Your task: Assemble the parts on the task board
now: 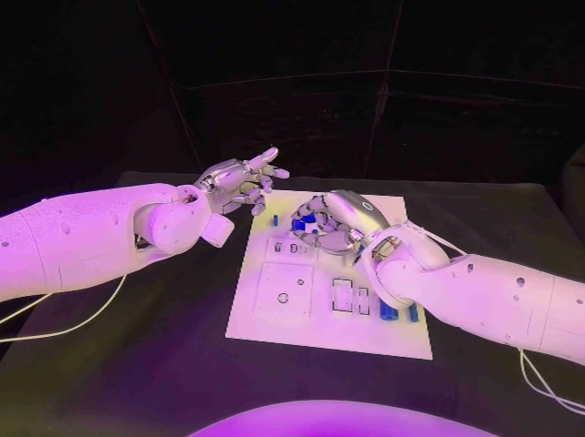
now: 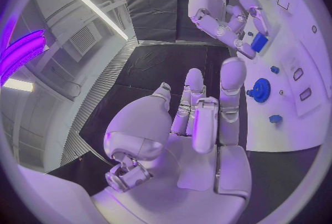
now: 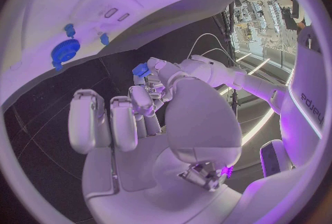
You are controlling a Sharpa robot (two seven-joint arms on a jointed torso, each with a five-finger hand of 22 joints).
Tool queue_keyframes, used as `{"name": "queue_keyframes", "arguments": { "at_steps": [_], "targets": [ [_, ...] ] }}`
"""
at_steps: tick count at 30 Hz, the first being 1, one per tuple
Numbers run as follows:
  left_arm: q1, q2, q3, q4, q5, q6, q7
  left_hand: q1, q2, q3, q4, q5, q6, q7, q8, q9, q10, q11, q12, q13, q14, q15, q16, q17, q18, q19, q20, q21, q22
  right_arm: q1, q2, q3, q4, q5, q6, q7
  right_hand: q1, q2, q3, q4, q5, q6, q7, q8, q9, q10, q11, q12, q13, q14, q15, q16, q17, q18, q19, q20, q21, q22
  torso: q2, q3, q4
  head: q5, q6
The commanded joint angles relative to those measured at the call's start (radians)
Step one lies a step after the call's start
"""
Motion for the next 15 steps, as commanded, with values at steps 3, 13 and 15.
{"name": "queue_keyframes", "arguments": {
  "at_steps": [3,13,15],
  "targets": [
    [-0.009,0.006,0.0,0.002,-0.005,-0.026,0.032,0.018,0.002,-0.007,-0.02,0.0,-0.008,0.008,-0.005,-0.004,-0.042,0.008,-0.027,-0.017,0.002,0.015,-0.065,-0.082,0.036,-0.07,0.011,-0.092,-0.124,0.007,-0.05,0.017,0.072,0.107,-0.07,0.096,-0.008,0.002,-0.009,0.002,-0.006,-0.001,0.001,0.001,0.002,0.008,-0.001,0.008,0.003,0.069,-0.004,0.007,0.116,-0.007,0.009,-0.001,0.005,0.095,-0.001,-0.0004,0.0003,0.004,0.019],
    [-0.058,0.039,0.0,0.027,-0.004,0.021,0.021,-0.041,0.022,-0.055,0.02,0.0,-0.008,0.006,-0.008,-0.022,-0.024,0.007,0.011,-0.022,0.015,0.016,-0.034,-0.031,0.032,-0.061,0.015,-0.081,-0.103,0.011,-0.155,0.026,0.218,0.189,-0.102,0.17,-0.007,0.005,-0.014,0.003,-0.009,0.003,0.0,0.003,0.002,0.017,-0.002,0.017,0.012,0.072,-0.005,0.016,0.128,-0.011,0.023,-0.001,0.016,0.111,0.001,0.0018,-0.0035,0.005,0.059],
    [-0.066,0.048,0.0,0.032,-0.004,0.039,0.013,-0.057,0.027,-0.069,0.036,0.001,-0.006,0.006,-0.008,-0.026,-0.002,0.005,0.049,-0.006,0.035,0.015,-0.005,0.022,0.022,-0.028,0.012,-0.03,-0.039,0.011,-0.168,0.027,0.236,0.197,-0.107,0.182,-0.007,0.005,-0.014,0.003,-0.009,0.003,0.0,0.003,0.002,0.018,-0.002,0.018,0.013,0.072,-0.005,0.017,0.129,-0.011,0.023,-0.001,0.017,0.112,0.001,0.0015,-0.0034,0.003,0.063]
  ]
}}
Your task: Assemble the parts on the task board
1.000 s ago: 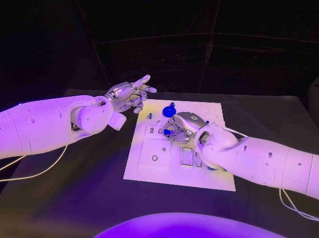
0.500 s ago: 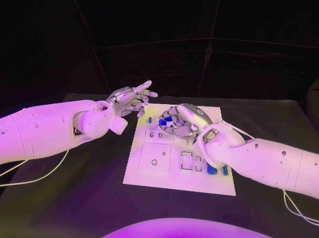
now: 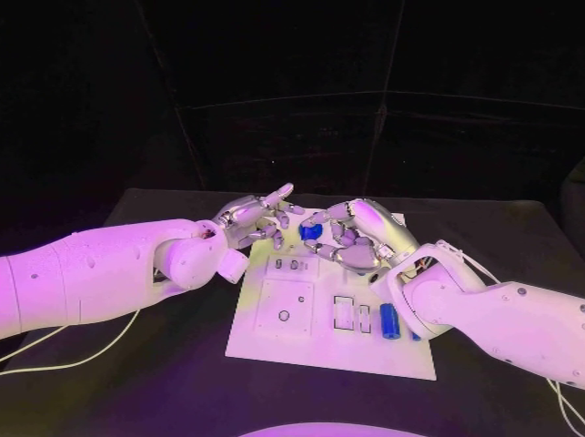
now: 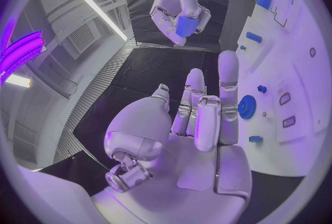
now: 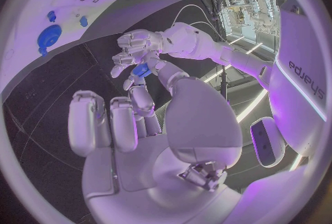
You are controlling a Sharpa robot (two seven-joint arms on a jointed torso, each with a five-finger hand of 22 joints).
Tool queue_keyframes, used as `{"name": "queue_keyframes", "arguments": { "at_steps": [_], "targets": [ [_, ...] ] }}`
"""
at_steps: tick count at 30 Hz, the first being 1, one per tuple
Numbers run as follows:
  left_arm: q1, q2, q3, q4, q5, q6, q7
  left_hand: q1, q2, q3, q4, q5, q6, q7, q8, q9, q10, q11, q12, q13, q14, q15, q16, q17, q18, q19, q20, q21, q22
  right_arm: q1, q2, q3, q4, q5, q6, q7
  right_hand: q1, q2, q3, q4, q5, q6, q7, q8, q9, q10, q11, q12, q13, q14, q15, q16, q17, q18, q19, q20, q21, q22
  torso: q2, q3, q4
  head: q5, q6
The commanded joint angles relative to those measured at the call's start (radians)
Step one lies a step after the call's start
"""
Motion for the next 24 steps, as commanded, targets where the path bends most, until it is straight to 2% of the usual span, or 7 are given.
{"name": "queue_keyframes", "arguments": {
  "at_steps": [1,2,4,8,11,17,24],
  "targets": [
    [-0.008,0.011,0.001,0.008,-0.004,0.056,-0.003,-0.019,0.005,-0.014,0.018,0.001,0.002,-0.002,-0.001,-0.005,0.022,-0.002,0.04,0.016,0.044,-0.002,0.031,0.059,-0.006,0.034,-0.002,0.051,0.065,0.002,-0.015,0.001,0.026,0.06,-0.044,0.069,-0.007,0.005,-0.005,0.0,-0.004,0.003,0.0,0.005,0.001,0.007,0.001,0.006,0.001,0.072,-0.005,0.005,0.129,-0.011,0.007,0.001,0.004,0.112,0.001,0.0009,-0.0018,-0.003,0.012],
    [-0.011,0.015,0.001,0.009,-0.004,0.062,-0.006,-0.027,0.008,-0.022,0.028,0.002,0.003,-0.003,-0.001,-0.007,0.033,-0.004,0.065,0.027,0.056,-0.003,0.048,0.092,-0.011,0.053,-0.004,0.082,0.107,0.002,-0.02,0.002,0.033,0.063,-0.047,0.074,-0.007,0.005,-0.005,0.0,-0.004,0.003,0.0,0.005,0.001,0.007,0.001,0.006,0.001,0.072,-0.005,0.005,0.129,-0.011,0.007,0.001,0.004,0.112,0.002,0.0014,-0.0019,-0.004,0.014],
    [-0.016,0.023,0.001,0.01,-0.004,0.075,-0.012,-0.031,0.012,-0.031,0.036,0.002,0.005,-0.004,-0.002,-0.011,0.055,-0.005,0.104,0.066,0.066,-0.004,0.064,0.126,-0.018,0.071,-0.006,0.113,0.146,0.002,-0.027,0.002,0.043,0.068,-0.051,0.082,-0.005,0.006,-0.006,-0.001,-0.005,0.004,-0.001,0.005,0.001,0.009,0.001,0.008,0.002,0.072,-0.006,0.005,0.13,-0.012,0.008,0.0,0.006,0.113,0.002,0.001,-0.0004,-0.006,0.018],
    [-0.023,0.036,0.001,0.013,-0.004,0.104,-0.025,-0.037,0.021,-0.042,0.049,0.002,0.011,-0.007,-0.005,-0.018,0.147,-0.009,0.203,0.227,0.086,-0.008,0.092,0.192,-0.031,0.105,-0.008,0.173,0.229,0.002,-0.038,0.002,0.056,0.075,-0.058,0.095,-0.004,0.007,-0.007,-0.001,-0.005,0.004,-0.001,0.006,0.001,0.01,0.001,0.008,0.003,0.073,-0.006,0.005,0.13,-0.012,0.009,0.0,0.006,0.114,0.002,0.0013,-0.0012,-0.011,0.022],
    [-0.026,0.041,0.001,0.017,-0.004,0.125,-0.033,-0.039,0.026,-0.048,0.056,0.002,0.018,-0.009,-0.007,-0.021,0.181,-0.012,0.239,0.288,0.092,-0.01,0.1,0.213,-0.036,0.118,-0.01,0.197,0.261,0.002,-0.041,0.002,0.059,0.079,-0.061,0.101,-0.004,0.007,-0.007,-0.001,-0.005,0.004,-0.001,0.006,0.001,0.01,0.001,0.008,0.003,0.073,-0.006,0.005,0.13,-0.012,0.009,0.0,0.006,0.114,0.003,0.0001,0.0003,-0.013,0.022],
    [-0.029,0.044,0.001,0.031,-0.004,0.177,-0.036,-0.044,0.037,-0.055,0.069,0.002,0.039,-0.017,-0.005,-0.023,0.222,-0.018,0.279,0.361,0.097,-0.015,0.107,0.23,-0.041,0.131,-0.014,0.222,0.294,0.002,-0.036,0.002,0.049,0.081,-0.055,0.102,-0.003,0.007,-0.007,-0.002,-0.005,0.005,-0.001,0.006,0.001,0.01,0.0,0.008,0.003,0.072,-0.006,0.005,0.13,-0.012,0.009,0.0,0.006,0.114,0.004,-0.002,0.0052,-0.018,0.018],
    [-0.03,0.04,0.001,0.041,-0.004,0.194,-0.026,-0.045,0.051,-0.058,0.078,0.002,0.08,-0.03,0.008,-0.02,0.243,-0.029,0.295,0.393,0.1,-0.024,0.111,0.241,-0.043,0.135,-0.022,0.235,0.31,0.002,-0.026,0.002,0.032,0.076,-0.043,0.098,0.0,0.008,-0.008,-0.003,-0.004,0.005,-0.001,0.006,0.001,0.009,0.0,0.007,0.002,0.072,-0.006,0.005,0.13,-0.012,0.009,0.0,0.006,0.114,0.004,-0.0019,0.0042,-0.016,0.013]
  ]
}}
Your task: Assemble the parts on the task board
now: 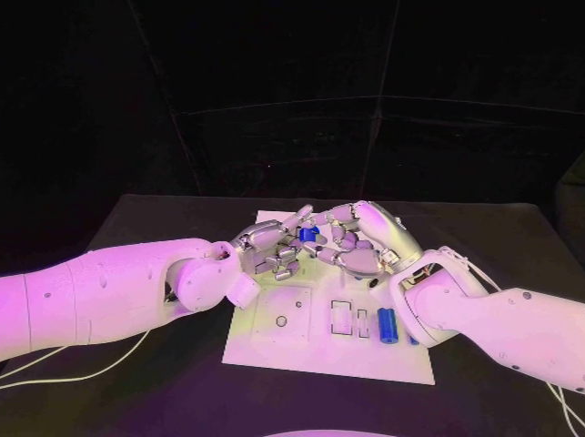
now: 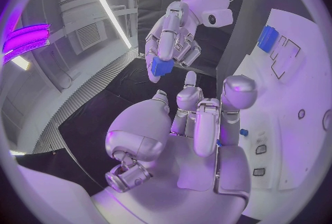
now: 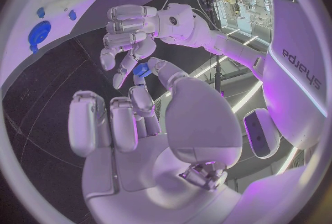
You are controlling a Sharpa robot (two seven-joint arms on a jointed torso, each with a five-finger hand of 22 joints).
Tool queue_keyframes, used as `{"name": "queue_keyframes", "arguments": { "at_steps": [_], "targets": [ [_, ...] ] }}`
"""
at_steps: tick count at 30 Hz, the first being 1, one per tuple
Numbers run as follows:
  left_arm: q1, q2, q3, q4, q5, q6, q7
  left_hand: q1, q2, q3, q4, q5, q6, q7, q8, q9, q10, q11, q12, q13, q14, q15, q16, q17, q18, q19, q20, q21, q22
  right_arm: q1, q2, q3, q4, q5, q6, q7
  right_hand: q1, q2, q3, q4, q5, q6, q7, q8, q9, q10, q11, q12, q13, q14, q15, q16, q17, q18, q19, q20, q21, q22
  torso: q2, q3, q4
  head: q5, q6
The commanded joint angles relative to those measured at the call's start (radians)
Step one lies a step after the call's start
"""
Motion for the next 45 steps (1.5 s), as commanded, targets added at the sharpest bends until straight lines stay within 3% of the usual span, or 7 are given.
{"name": "queue_keyframes", "arguments": {
  "at_steps": [1,8,16,45],
  "targets": [
    [0.001,-0.002,0.001,0.006,-0.003,0.056,0.008,0.0,0.009,0.0,0.009,0.002,0.017,-0.005,0.008,0.003,0.007,-0.004,0.007,0.006,0.092,-0.009,0.006,0.221,-0.011,0.007,0.0,0.007,0.004,0.002,0.004,0.001,-0.005,0.004,-0.002,0.013,0.0,0.008,-0.005,0.0,-0.004,0.005,-0.001,0.003,0.002,0.009,0.0,0.001,0.001,0.073,-0.006,0.005,0.13,-0.012,0.008,0.001,0.006,0.114,0.0,-0.0003,-0.0007,0.002,-0.002],
    [0.0,-0.007,0.001,0.012,-0.002,0.071,0.01,-0.001,0.02,0.0,0.02,0.003,0.059,-0.022,0.027,0.013,0.021,-0.019,0.012,0.026,0.094,-0.021,0.008,0.23,-0.013,0.009,-0.012,0.017,0.017,0.002,0.007,0.001,-0.014,-0.001,0.005,0.01,0.001,0.009,-0.005,-0.001,-0.004,0.006,-0.002,0.003,0.002,0.009,0.0,0.001,0.0,0.072,-0.006,0.005,0.129,-0.012,0.007,0.001,0.006,0.114,-0.001,-0.0008,-0.0033,0.001,-0.006],
    [0.0,-0.011,0.001,0.01,0.011,0.079,0.01,-0.001,0.023,0.006,0.028,0.005,0.08,-0.032,0.04,0.022,0.031,-0.027,0.015,0.041,0.095,-0.029,0.009,0.232,-0.014,0.01,-0.018,0.021,0.022,0.002,0.006,0.001,-0.022,-0.004,0.013,0.006,0.003,0.01,-0.005,-0.001,-0.004,0.006,-0.002,0.004,0.002,0.009,0.0,0.001,0.0,0.072,-0.006,0.005,0.129,-0.012,0.007,0.001,0.006,0.114,-0.001,0.0007,-0.0014,-0.001,-0.009],
    [0.0,-0.028,0.001,-0.009,0.039,0.068,0.008,0.008,0.025,0.02,0.03,0.006,0.097,-0.042,0.056,0.036,0.034,-0.036,0.011,0.043,0.095,-0.037,0.009,0.233,-0.015,0.013,-0.026,0.026,0.03,0.002,0.001,0.001,-0.033,-0.01,0.024,-0.008,0.005,0.011,-0.006,-0.002,-0.004,0.008,-0.002,0.004,0.002,0.01,-0.001,0.002,0.002,0.072,-0.007,0.005,0.129,-0.012,0.008,0.001,0.006,0.114,-0.001,0.0008,-0.0014,0.001,-0.014]
  ]
}}
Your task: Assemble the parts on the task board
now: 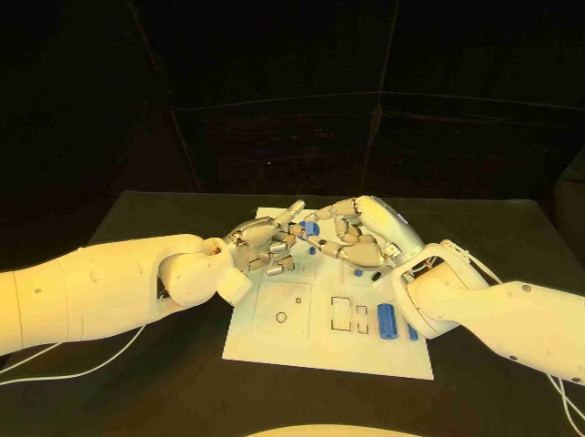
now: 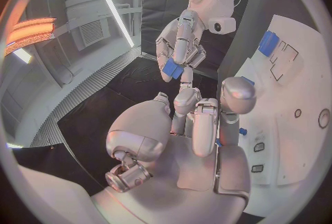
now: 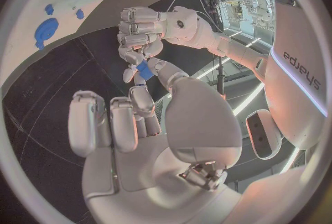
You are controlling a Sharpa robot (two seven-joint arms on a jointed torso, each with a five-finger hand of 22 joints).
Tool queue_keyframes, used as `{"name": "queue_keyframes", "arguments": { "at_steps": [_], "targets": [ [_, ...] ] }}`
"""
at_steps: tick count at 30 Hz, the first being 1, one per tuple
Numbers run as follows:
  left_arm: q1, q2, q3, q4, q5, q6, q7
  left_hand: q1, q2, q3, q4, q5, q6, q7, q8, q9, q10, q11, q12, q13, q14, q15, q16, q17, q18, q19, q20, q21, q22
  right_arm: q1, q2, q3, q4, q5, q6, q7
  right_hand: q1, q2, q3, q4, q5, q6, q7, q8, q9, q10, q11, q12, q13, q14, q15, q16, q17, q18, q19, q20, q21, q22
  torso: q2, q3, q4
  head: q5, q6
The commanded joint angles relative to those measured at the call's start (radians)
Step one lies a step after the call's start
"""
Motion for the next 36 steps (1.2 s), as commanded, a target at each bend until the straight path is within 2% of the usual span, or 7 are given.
{"name": "queue_keyframes", "arguments": {
  "at_steps": [1,21,36],
  "targets": [
    [0.002,-0.002,0.002,0.0,0.013,0.005,0.011,0.004,0.003,0.007,-0.001,0.006,0.008,0.001,0.004,0.0,0.004,-0.007,0.002,-0.001,0.098,-0.005,0.004,0.233,-0.015,0.001,-0.007,0.003,0.0,0.0,-0.002,0.0,0.0,-0.007,0.01,-0.006,0.001,0.007,-0.006,-0.002,-0.004,0.005,0.0,0.004,0.002,0.007,0.003,0.002,0.001,0.072,-0.007,0.005,0.128,-0.012,0.008,0.001,0.006,0.114,0.001,0.0,0.0006,0.0,-0.001],
    [0.002,-0.007,0.002,-0.005,0.012,-0.02,0.0,0.019,0.001,0.021,-0.011,0.007,0.003,0.0,0.006,0.007,-0.003,-0.008,-0.008,-0.014,0.097,-0.007,0.002,0.227,-0.015,-0.001,-0.01,0.001,-0.005,0.0,-0.006,0.0,0.008,-0.008,0.001,-0.008,-0.001,0.007,-0.012,0.0,-0.006,0.008,0.0,0.005,0.002,0.008,0.003,0.003,0.002,0.072,-0.007,0.004,0.128,-0.012,0.008,0.0,0.006,0.114,0.0,0.0006,0.0003,0.002,-0.006],
    [0.002,-0.011,0.002,-0.005,0.011,-0.027,0.002,0.032,-0.001,0.031,-0.024,0.006,-0.001,0.0,0.008,0.012,-0.003,-0.008,-0.011,-0.014,0.097,-0.007,0.001,0.226,-0.015,-0.002,-0.011,0.001,-0.005,0.0,-0.01,0.0,-0.004,-0.008,0.004,-0.025,-0.003,0.008,-0.016,0.002,-0.008,0.009,-0.001,0.005,0.003,0.009,0.003,0.004,0.003,0.072,-0.007,0.004,0.127,-0.012,0.008,0.0,0.006,0.114,0.0,-0.0009,0.0012,0.0,-0.006]
  ]
}}
